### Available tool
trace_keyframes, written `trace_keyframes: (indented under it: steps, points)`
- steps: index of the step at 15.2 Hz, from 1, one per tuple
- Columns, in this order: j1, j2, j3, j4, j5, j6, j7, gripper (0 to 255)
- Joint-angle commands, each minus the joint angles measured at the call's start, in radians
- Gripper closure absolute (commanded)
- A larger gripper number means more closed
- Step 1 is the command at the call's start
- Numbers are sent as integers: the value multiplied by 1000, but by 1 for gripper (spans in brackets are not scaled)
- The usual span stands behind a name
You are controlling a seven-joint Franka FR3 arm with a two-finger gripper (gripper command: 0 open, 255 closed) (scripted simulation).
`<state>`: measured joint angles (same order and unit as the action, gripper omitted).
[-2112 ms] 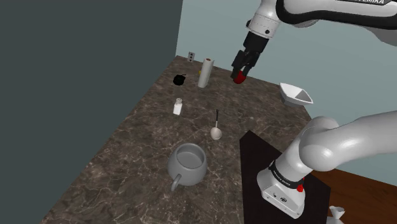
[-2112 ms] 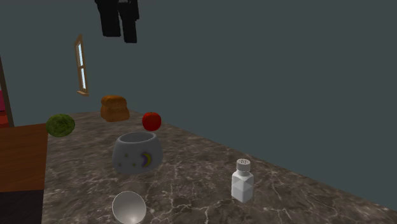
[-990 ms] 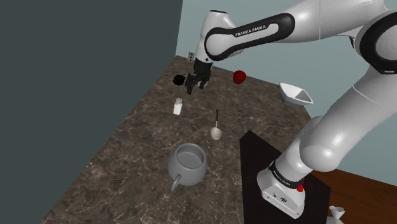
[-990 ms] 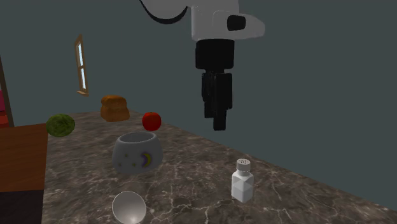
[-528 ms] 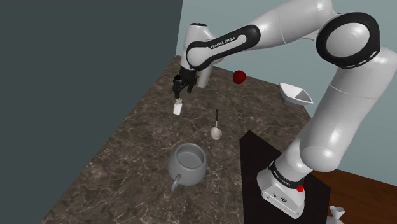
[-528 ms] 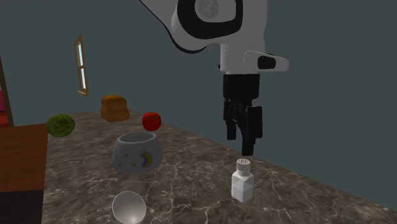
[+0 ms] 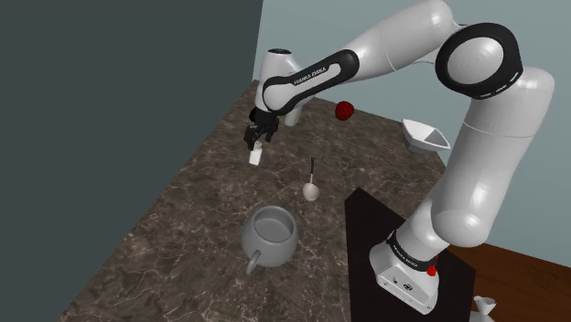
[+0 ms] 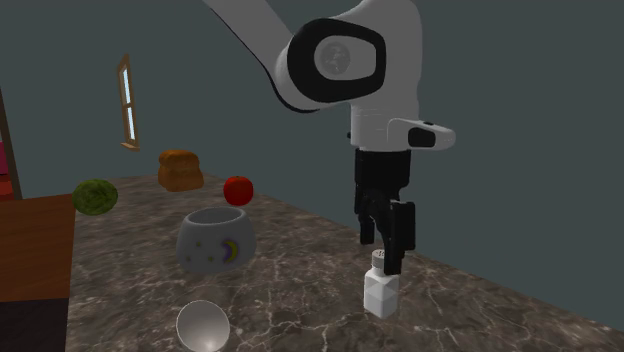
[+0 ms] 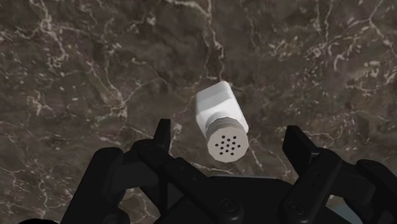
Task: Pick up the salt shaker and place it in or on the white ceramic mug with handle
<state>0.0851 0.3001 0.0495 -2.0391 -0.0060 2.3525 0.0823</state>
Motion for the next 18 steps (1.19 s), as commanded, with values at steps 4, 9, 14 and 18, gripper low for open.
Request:
trace_keyframes:
  steps: [4, 9, 14, 18]
  points:
    - [0, 5, 0, -1, 0, 7, 1, 0]
    - [0, 5, 0, -1, 0, 7, 1, 255]
    - [0, 5, 0, -1, 0, 7, 1, 255]
    - [0, -3, 0, 1, 0, -4, 0, 255]
